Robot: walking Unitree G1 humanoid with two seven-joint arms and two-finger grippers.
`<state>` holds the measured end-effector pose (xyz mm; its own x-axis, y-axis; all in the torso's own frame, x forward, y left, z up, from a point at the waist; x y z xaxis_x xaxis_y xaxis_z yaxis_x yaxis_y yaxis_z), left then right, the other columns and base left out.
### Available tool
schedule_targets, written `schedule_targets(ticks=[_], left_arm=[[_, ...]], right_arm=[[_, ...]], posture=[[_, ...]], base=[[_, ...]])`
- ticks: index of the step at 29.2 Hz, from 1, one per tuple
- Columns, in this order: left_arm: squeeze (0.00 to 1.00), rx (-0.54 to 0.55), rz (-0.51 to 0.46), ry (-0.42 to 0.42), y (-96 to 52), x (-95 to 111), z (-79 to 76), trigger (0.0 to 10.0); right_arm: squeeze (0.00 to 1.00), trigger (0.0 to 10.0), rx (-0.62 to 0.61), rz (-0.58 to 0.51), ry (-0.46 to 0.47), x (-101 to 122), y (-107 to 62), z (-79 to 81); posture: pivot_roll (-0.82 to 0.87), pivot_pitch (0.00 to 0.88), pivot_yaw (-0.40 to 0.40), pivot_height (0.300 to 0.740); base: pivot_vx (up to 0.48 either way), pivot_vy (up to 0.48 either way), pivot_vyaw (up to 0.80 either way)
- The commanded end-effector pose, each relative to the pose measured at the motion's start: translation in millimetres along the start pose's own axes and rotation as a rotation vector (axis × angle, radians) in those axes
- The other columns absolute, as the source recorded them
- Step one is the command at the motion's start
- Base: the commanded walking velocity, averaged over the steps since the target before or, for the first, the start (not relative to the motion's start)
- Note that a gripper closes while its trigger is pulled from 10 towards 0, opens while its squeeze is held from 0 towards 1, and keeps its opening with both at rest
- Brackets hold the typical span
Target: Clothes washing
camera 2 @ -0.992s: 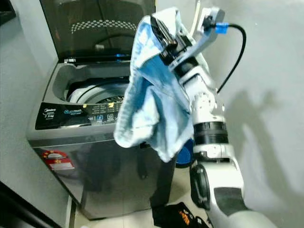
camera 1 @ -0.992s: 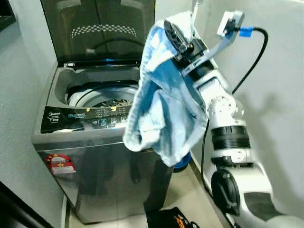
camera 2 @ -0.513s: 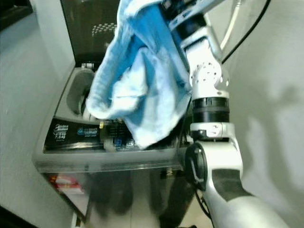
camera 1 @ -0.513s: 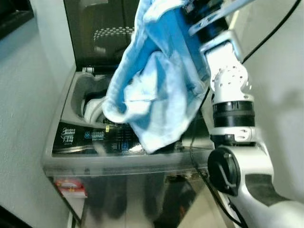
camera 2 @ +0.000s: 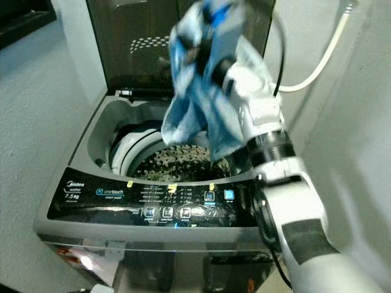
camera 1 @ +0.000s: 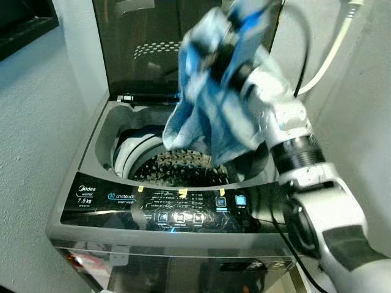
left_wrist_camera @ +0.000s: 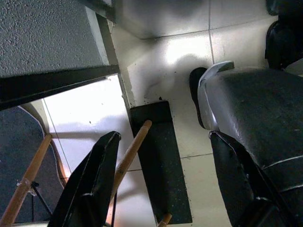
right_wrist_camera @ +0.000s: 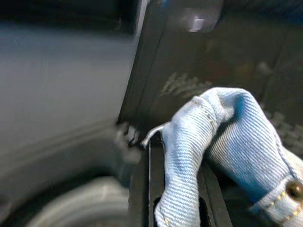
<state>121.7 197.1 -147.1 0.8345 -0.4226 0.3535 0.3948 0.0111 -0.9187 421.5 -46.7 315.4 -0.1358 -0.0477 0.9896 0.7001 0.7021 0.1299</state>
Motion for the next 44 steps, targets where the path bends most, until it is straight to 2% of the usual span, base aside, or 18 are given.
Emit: schedule_targets(ticks=[1, 3, 4, 7, 12, 15, 16, 18, 19, 22, 31, 32, 34, 35, 37, 40, 41, 44], left_arm=[[0.0, -0.106, 0.05, -0.01, -2.1, -15.0, -31.2, 10.0], [0.0, -0.106, 0.053, -0.01, -2.4, -16.4, -31.5, 10.0], [0.0, -0.106, 0.053, -0.01, -2.4, -16.4, -31.5, 10.0], [0.0, -0.102, 0.065, -0.007, -3.4, -21.4, -30.7, 10.0], [0.0, -0.099, 0.07, -0.005, -3.9, -23.6, -29.3, 10.0], [0.0, -0.095, 0.076, -0.003, -4.6, -26.7, -26.5, 10.0], [0.0, -0.095, 0.076, -0.003, -4.6, -26.7, -26.5, 10.0], [0.0, -0.093, 0.078, -0.002, -4.8, -27.6, -25.5, 10.0], [0.0, -0.093, 0.078, -0.002, -4.8, -27.6, -25.5, 10.0], [0.0, -0.094, 0.081, -0.006, -4.8, -27.8, -26.8, 10.0], [0.0, -0.094, 0.083, -0.018, -4.4, -26.8, -30.5, 10.0], [0.0, -0.091, 0.076, -0.021, -3.0, -21.3, -29.4, 10.0], [0.0, -0.089, 0.072, -0.022, -2.4, -18.7, -28.6, 10.0], [0.0, -0.089, 0.07, -0.023, -2.0, -17.0, -28.0, 10.0], [0.0, -0.087, 0.066, -0.023, -1.5, -14.9, -27.2, 10.0], [0.0, -0.084, 0.06, -0.025, -0.6, -10.9, -25.8, 10.0], [0.0, -0.084, 0.06, -0.025, -0.6, -10.9, -25.8, 10.0], [0.0, -0.085, 0.06, -0.02, -0.9, -12.3, -28.3, 10.0]], right_arm=[[0.0, 10.0, 0.065, 0.061, -0.072, -6.0, -0.2, 9.6], [0.0, 10.0, 0.087, 0.136, -0.101, -24.7, -1.6, 13.2], [0.0, 10.0, 0.087, 0.136, -0.101, -24.7, -1.6, 13.2], [0.0, 10.0, 0.047, 0.297, -0.184, -74.2, -0.9, 14.2], [0.0, 10.0, 0.071, 0.336, -0.167, -96.0, 1.4, 27.3], [0.0, 10.0, 0.106, 0.389, -0.1, -124.9, 3.6, 47.9], [0.0, 10.0, 0.106, 0.389, -0.1, -124.9, 3.6, 47.9], [0.0, 10.0, 0.114, 0.455, -0.069, -145.8, 1.1, 55.3], [0.0, 10.0, 0.114, 0.455, -0.069, -145.8, 1.1, 55.3], [0.0, 10.0, 0.071, 0.552, -0.147, -174.1, -4.6, 55.6], [0.0, 10.0, 0.089, 0.624, -0.184, -193.7, -7.6, 65.2], [0.76, 10.0, 0.091, 0.642, -0.158, -200.4, -9.5, 69.3], [0.76, 10.0, 0.09, 0.644, -0.141, -202.1, -9.8, 70.6], [1.0, 10.0, 0.089, 0.644, -0.13, -203.0, -9.9, 71.4], [1.0, 10.0, 0.086, 0.634, -0.108, -202.6, -9.1, 72.2], [1.0, 10.0, 0.11, 0.53, 0.064, -188.8, -1.7, 77.4], [1.0, 10.0, 0.11, 0.53, 0.064, -188.8, -1.7, 77.4], [1.0, 10.0, 0.19, 0.359, 0.249, -163.0, 4.8, 81.0]], posture=[[-0.01, 0.0, -0.056, 0.74], [-0.01, 0.0, -0.056, 0.74], [-0.01, 0.0, -0.056, 0.74], [-0.01, 0.0, -0.056, 0.74], [-0.01, 0.0, -0.058, 0.74], [-0.01, 0.0, -0.063, 0.74], [-0.01, 0.0, -0.063, 0.74], [-0.01, 0.0, -0.067, 0.74], [-0.01, 0.0, -0.067, 0.74], [0.0, 0.0, -0.077, 0.74], [0.01, 0.0, -0.083, 0.74], [0.01, 0.0, -0.084, 0.74], [0.01, 0.0, -0.084, 0.74], [0.01, 0.0, -0.084, 0.74], [0.01, 0.0, -0.084, 0.74], [0.01, 0.0, -0.078, 0.74], [0.01, 0.0, -0.078, 0.74], [0.01, 0.0, -0.072, 0.74]], base=[[0.0, 0.0, 0.0], [0.0, 0.0, 0.0], [0.0, 0.0, 0.0], [0.0, 0.0, 0.0], [0.0, 0.0, 0.0], [0.0, 0.0, 0.0], [0.0, 0.0, 0.0], [0.0, 0.0, 0.0], [0.0, 0.0, 0.0], [0.0, 0.0, 0.0], [0.0, 0.0, 0.0], [0.0, 0.0, 0.0], [0.0, 0.0, 0.0], [0.0, 0.0, 0.0], [0.0, 0.0, 0.0], [0.0, 0.0, 0.0], [0.0, 0.0, 0.0], [0.0, 0.0, 0.0]])
Point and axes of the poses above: a point about 5 cm out from each wrist's last joint towards the gripper, its own y axis pointing out of the wrist towards the gripper, its own x axis along the axis of the wrist's last joint, z = x × y, the point moved 4 cm from there along y, pointing out of the wrist towards the gripper, and after that the axes turned 12 degrees about y, right-handed, at the moved point
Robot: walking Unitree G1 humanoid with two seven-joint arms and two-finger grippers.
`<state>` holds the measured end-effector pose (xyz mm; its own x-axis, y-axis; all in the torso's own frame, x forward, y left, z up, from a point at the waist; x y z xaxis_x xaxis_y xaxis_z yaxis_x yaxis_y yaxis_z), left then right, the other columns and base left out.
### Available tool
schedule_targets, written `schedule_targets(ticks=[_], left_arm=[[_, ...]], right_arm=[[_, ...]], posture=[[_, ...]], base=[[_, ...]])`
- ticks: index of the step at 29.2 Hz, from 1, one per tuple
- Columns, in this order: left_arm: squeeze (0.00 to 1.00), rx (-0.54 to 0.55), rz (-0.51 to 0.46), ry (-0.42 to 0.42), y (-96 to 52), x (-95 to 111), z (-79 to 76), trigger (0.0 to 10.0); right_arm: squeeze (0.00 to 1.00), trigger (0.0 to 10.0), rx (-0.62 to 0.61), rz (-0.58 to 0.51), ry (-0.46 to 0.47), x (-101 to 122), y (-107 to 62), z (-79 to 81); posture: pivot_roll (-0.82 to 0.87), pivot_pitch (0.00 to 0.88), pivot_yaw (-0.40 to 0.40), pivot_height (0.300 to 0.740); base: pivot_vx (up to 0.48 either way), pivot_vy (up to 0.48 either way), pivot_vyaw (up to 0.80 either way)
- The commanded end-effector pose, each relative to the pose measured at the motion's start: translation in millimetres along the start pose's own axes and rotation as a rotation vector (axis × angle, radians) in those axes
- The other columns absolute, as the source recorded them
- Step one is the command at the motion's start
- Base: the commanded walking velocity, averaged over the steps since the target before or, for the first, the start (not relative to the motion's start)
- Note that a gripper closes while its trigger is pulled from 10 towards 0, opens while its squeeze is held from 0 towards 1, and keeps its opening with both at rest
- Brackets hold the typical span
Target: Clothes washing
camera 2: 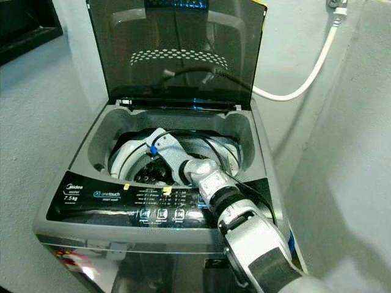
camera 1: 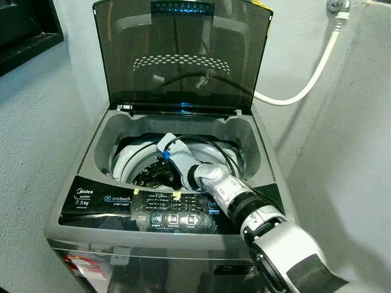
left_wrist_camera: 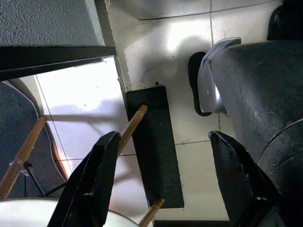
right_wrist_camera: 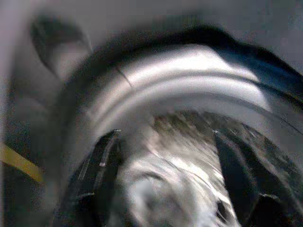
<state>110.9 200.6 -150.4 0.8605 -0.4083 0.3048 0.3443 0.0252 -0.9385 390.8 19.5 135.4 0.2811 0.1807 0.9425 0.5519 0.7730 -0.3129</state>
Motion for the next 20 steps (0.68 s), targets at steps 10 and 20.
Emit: schedule_targets(ticks=[10, 20], left_arm=[[0.0, -0.064, 0.005, 0.011, -1.4, -10.0, -21.8, 10.0], [0.0, -0.075, 0.019, 0.036, -1.8, -13.3, -27.9, 10.0]], right_arm=[[0.0, 10.0, 0.535, -0.442, 0.309, 47.4, -59.5, 15.9], [0.0, 10.0, 0.742, -0.598, 0.371, 58.2, -109.5, 14.6]], posture=[[0.0, 0.0, -0.061, 0.74], [-0.02, 0.0, -0.045, 0.74]], base=[[0.0, 0.0, 0.0], [-0.19, 0.0, 0.0]])
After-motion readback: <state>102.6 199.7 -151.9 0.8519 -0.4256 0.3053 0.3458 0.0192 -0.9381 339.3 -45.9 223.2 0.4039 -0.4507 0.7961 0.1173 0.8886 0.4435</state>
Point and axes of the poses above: a point about 5 cm out from each wrist's last joint towards the gripper, its own y axis pointing out of the wrist towards the gripper, its own x axis along the axis of the wrist's last joint, z = x × y, the point moved 4 cm from there along y, pointing out of the wrist towards the gripper, and after that the axes turned 12 degrees about y, right-handed, at the moved point
